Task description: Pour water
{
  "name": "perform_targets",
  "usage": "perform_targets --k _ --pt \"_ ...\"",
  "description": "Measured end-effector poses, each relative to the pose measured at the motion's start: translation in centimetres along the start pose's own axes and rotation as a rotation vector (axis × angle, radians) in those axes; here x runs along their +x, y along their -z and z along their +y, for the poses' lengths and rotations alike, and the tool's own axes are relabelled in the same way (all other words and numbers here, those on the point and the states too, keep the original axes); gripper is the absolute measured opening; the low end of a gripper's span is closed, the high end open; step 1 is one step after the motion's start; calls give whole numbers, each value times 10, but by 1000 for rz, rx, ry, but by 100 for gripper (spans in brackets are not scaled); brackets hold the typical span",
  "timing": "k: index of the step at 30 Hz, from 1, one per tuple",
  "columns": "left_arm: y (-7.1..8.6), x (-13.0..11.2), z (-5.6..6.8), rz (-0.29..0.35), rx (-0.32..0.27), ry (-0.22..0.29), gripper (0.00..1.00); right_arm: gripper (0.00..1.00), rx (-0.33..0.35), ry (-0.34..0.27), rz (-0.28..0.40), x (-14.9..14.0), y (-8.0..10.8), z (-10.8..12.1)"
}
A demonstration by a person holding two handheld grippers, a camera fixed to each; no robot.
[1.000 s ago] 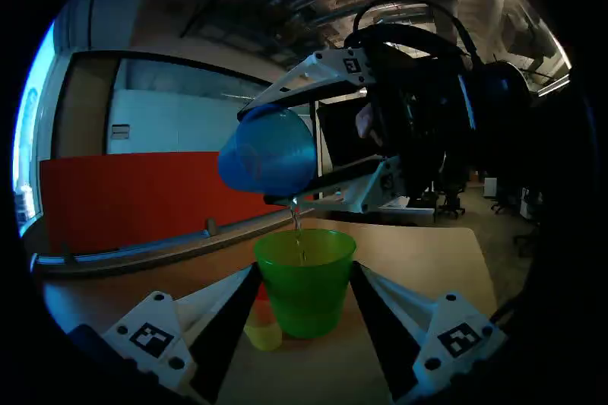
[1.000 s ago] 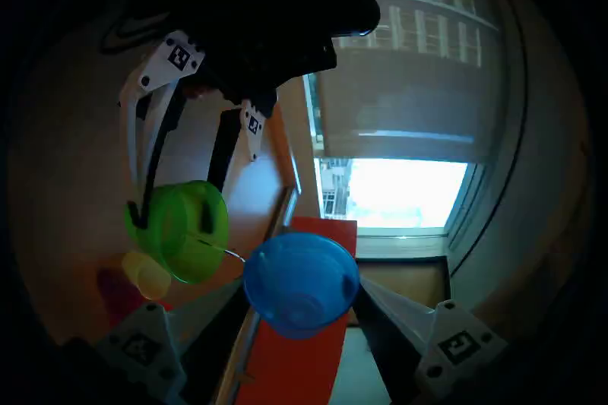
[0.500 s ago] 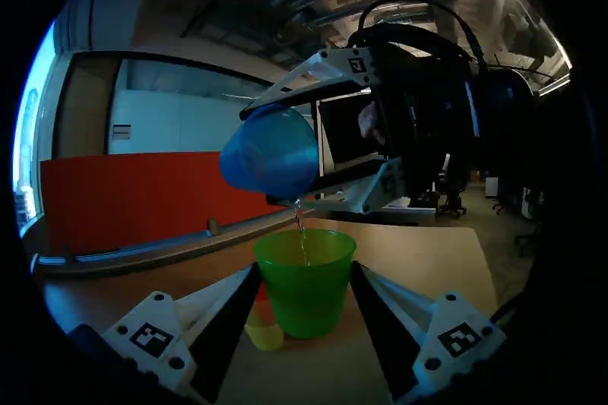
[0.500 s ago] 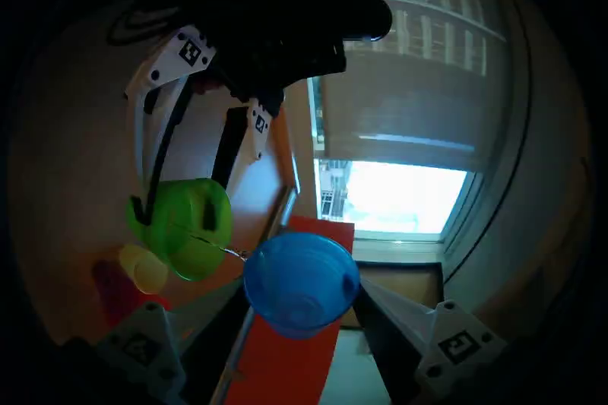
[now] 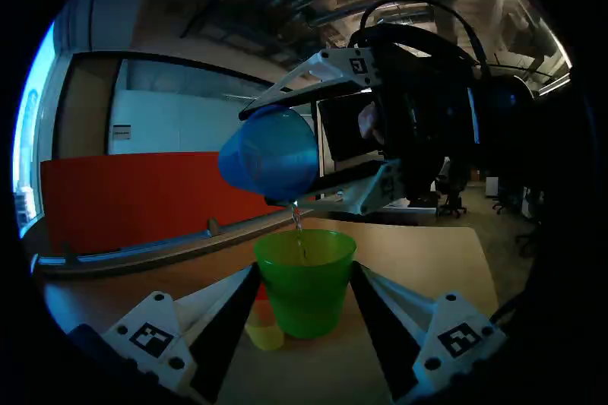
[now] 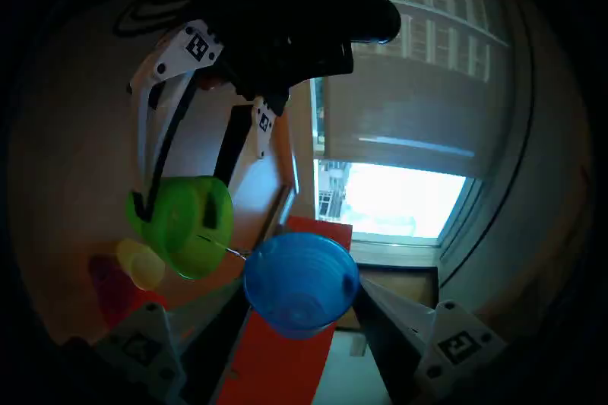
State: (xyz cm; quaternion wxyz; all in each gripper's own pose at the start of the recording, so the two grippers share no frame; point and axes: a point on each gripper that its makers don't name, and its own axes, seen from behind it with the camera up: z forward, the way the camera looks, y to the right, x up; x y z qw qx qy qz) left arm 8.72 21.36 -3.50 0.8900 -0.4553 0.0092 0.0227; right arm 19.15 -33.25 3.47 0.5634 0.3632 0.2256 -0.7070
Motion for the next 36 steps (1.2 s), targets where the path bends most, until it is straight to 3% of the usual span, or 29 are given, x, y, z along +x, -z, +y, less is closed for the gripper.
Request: perform_targets --k 12,36 --pt "-1 1 0 2 0 -1 84 90 -5 30 -6 0 -1 -2" --pt "0 1 -1 0 2 -1 84 90 -12 35 -9 -2 0 0"
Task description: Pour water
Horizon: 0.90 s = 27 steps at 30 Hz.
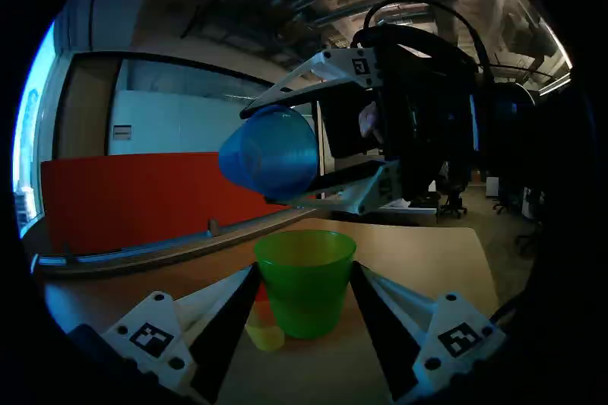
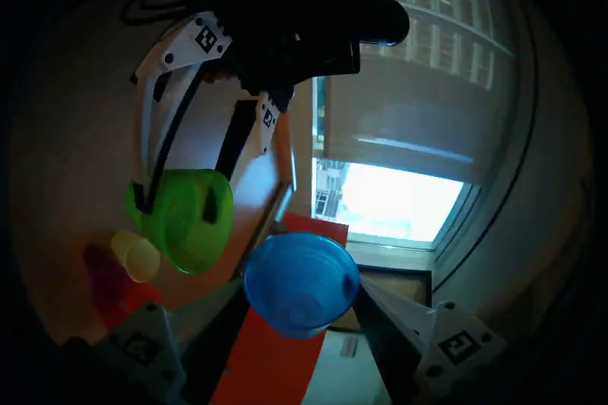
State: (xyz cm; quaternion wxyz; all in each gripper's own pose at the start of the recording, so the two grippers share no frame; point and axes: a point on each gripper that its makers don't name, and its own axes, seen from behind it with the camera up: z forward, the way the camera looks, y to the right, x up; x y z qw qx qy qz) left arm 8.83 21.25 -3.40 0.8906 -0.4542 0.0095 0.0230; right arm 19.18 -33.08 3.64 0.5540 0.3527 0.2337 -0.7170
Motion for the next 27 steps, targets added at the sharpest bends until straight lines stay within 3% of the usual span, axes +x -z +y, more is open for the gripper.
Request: perform_targets --k 11,20,27 --pt "0 -1 0 -8 -1 -3 84 90 -5 -45 1 -4 -1 2" --pt "0 -3 -1 -19 5 -6 84 90 -9 -146 5 -14 -1 0" --pt "1 -4 -2 -28 8 -10 84 90 -9 -267 -5 -23 0 -5"
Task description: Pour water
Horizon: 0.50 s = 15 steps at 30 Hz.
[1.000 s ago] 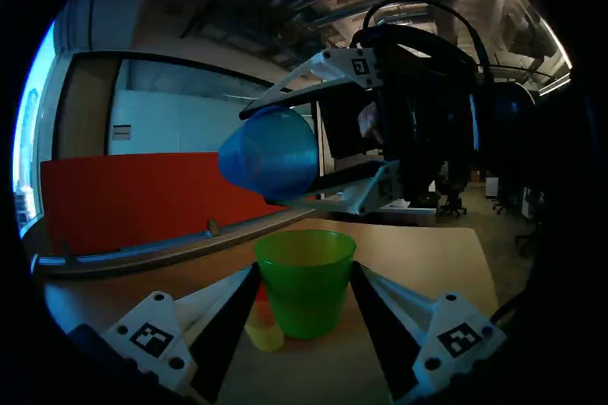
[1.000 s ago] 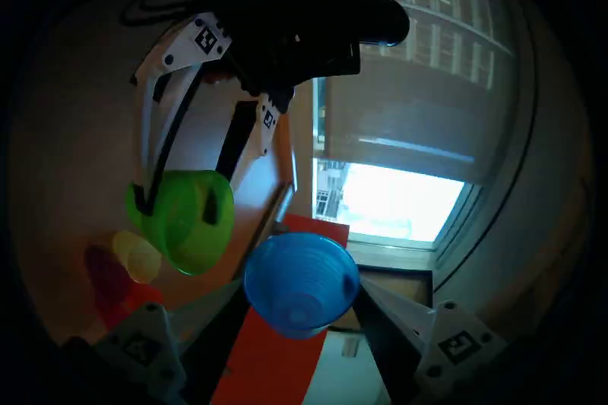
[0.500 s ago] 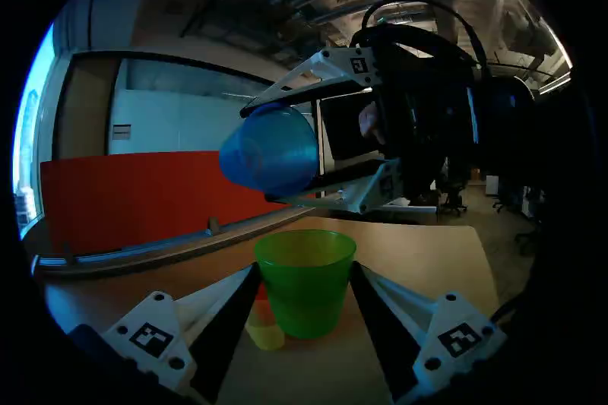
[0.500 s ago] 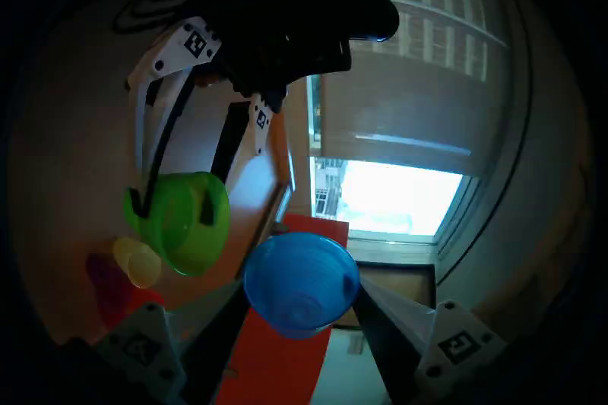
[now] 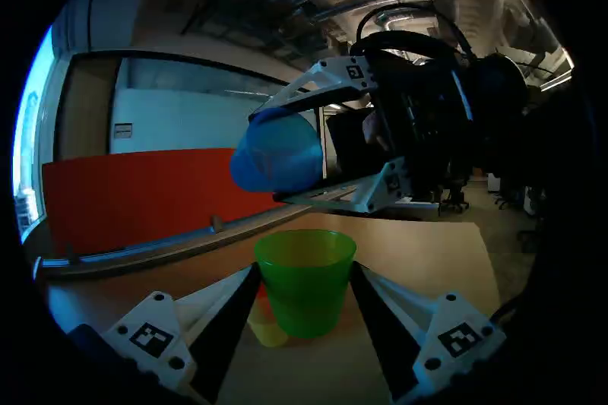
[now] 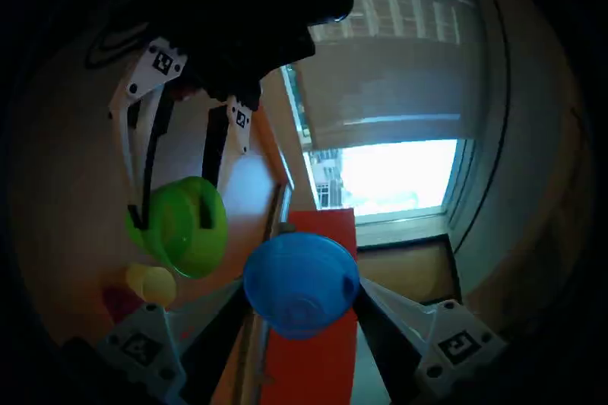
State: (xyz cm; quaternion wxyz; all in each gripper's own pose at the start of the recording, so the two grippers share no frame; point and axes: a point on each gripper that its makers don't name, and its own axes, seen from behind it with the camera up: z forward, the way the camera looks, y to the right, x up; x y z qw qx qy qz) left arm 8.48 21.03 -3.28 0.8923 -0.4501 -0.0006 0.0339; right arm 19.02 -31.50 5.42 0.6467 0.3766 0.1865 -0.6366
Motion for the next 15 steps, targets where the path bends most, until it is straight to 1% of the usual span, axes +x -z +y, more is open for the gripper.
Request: perform_targets --k 8,15 --pt "0 2 0 -2 1 -3 84 90 -2 -172 -13 -12 3 -6" --pt "1 2 -2 -3 6 -4 84 90 7 -364 -15 -16 7 -18"
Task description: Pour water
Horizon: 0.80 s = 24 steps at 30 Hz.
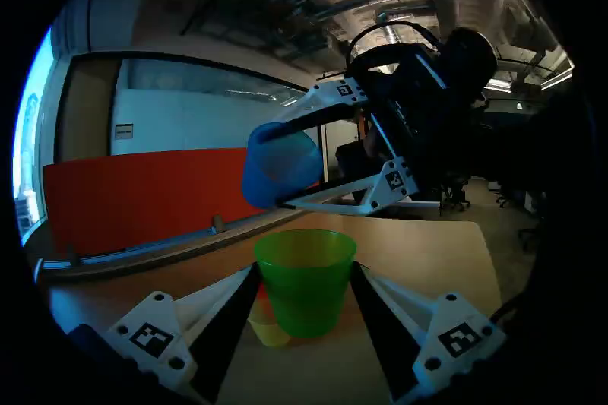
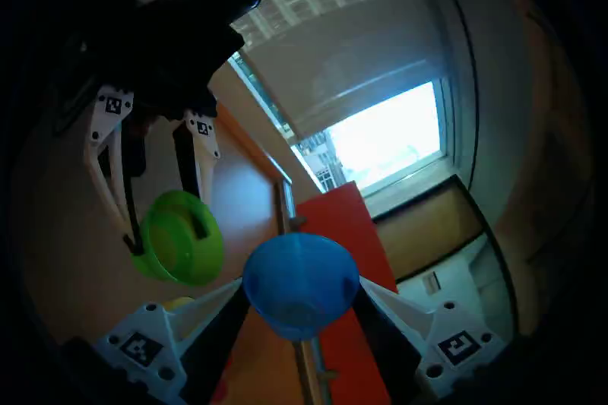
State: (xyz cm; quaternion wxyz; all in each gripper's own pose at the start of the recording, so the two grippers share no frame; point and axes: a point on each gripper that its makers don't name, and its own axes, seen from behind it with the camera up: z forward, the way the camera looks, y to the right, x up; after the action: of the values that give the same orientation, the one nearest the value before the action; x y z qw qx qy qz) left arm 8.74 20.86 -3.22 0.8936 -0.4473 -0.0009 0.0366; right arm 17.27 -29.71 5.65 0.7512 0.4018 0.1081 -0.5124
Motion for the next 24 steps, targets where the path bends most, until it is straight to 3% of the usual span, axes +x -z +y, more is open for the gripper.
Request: perform_targets --k 12,24 --pt "2 -1 0 -9 -2 -6 84 90 7 -376 -27 -25 7 -19" --pt "6 0 -7 -15 12 -6 84 90 39 -688 -33 -34 17 -34"
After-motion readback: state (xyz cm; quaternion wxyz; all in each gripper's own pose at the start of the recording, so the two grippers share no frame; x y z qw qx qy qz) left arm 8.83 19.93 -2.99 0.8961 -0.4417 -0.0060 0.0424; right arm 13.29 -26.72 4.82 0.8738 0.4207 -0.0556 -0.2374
